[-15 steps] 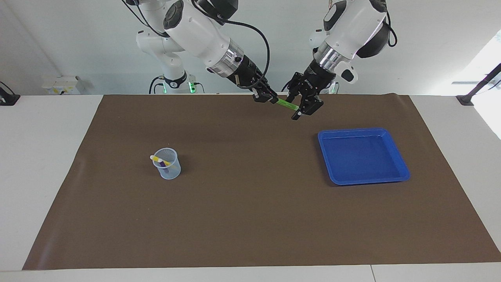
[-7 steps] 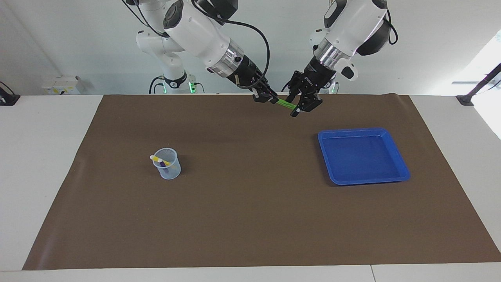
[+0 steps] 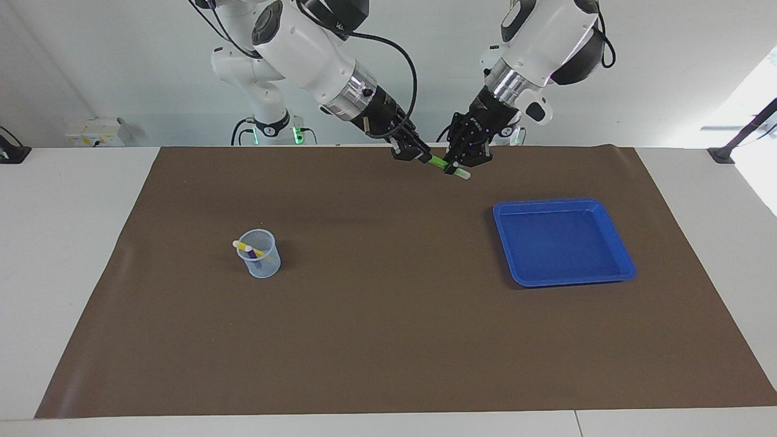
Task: Right arm passes pens to left for tray arrangement
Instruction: 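Close the left gripper on the green pen held by the right gripper, then lower the green pen into the tray while the right gripper returns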
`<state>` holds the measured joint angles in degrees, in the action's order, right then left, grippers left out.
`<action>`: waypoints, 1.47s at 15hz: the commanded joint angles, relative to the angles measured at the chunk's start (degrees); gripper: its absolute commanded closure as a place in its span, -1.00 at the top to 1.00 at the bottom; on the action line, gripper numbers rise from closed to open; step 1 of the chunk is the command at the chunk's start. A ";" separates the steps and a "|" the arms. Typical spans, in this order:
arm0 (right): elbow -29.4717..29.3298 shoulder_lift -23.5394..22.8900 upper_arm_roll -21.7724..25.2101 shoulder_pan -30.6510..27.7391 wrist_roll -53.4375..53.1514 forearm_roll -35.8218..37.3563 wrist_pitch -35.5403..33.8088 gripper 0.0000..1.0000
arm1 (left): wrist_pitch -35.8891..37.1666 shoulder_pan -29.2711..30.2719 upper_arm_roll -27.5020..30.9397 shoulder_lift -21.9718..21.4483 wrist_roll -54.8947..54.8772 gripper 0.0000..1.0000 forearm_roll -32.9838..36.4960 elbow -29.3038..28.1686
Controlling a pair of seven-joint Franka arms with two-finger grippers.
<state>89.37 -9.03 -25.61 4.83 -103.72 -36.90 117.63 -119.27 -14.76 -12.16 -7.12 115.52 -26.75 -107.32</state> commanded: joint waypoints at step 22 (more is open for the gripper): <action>10.12 2.09 16.28 -1.76 68.35 38.65 -15.51 1.00 | 13.09 13.25 1.62 1.05 -73.19 -1.00 3.88 -1.48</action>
<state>98.08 -6.89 -10.84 3.67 -43.49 -0.78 100.40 -108.24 -3.92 -10.55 -6.74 52.65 -25.41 -108.13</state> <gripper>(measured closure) 0.000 0.815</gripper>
